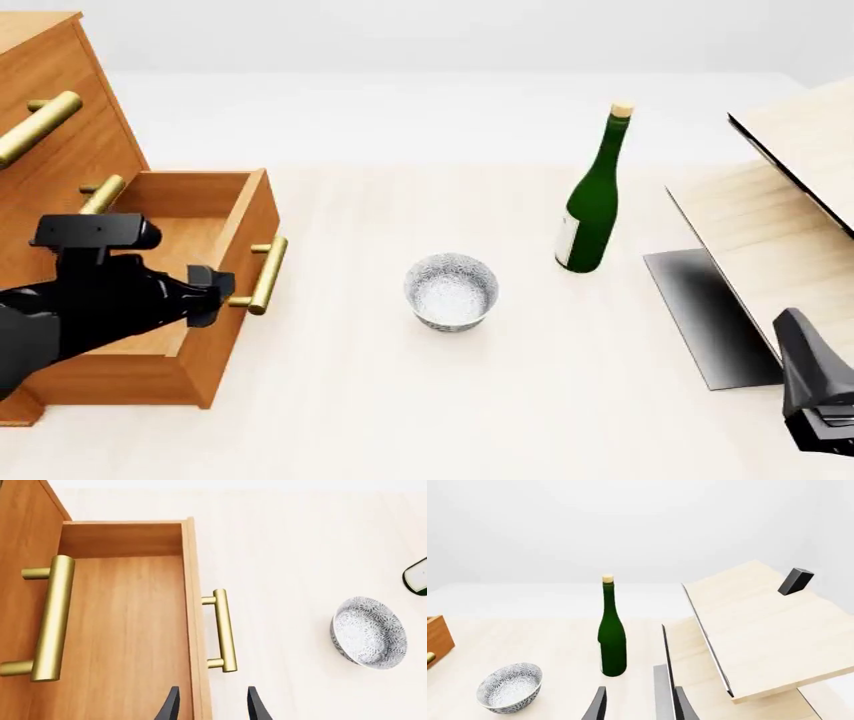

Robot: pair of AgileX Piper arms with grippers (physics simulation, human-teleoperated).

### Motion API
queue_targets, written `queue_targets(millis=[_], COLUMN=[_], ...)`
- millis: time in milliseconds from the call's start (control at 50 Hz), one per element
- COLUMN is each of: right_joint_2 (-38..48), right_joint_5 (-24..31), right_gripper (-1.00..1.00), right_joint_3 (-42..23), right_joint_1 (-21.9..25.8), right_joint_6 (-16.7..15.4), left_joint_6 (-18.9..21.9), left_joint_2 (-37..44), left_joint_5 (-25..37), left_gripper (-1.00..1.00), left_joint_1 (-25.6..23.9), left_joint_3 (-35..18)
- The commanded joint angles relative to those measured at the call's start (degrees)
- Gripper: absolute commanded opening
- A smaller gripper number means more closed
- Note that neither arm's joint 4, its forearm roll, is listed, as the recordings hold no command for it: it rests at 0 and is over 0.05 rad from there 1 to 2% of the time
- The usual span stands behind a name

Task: Put the bowl in the bottom drawer of the cabinet and close it.

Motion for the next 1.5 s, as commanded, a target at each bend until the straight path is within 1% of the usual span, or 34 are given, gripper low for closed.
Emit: queue_targets(millis=[20, 380, 660, 900, 1500], right_joint_2=[-0.01, 0.00, 0.00, 0.00, 0.01], right_joint_5=[0.00, 0.00, 0.00, 0.00, 0.00], right_gripper=[1.00, 1.00, 1.00, 1.00, 1.00], right_joint_3=[0.00, 0.00, 0.00, 0.00, 0.00], right_joint_1=[0.01, -0.01, 0.01, 0.00, 0.00], right_joint_6=[0.00, 0.00, 0.00, 0.00, 0.01], left_joint_6=[-0.33, -0.85, -1.10, -1.55, -3.23], left_joint_2=[2.24, 5.48, 6.46, 8.40, 11.03], left_joint_5=[-0.92, -3.26, -3.79, -5.24, -6.80], left_gripper=[1.00, 1.00, 1.00, 1.00, 1.00], left_joint_1=[-0.53, -0.18, -1.69, -1.86, -5.50], left_joint_3=[-0.11, 1.02, 1.14, 1.63, 1.59])
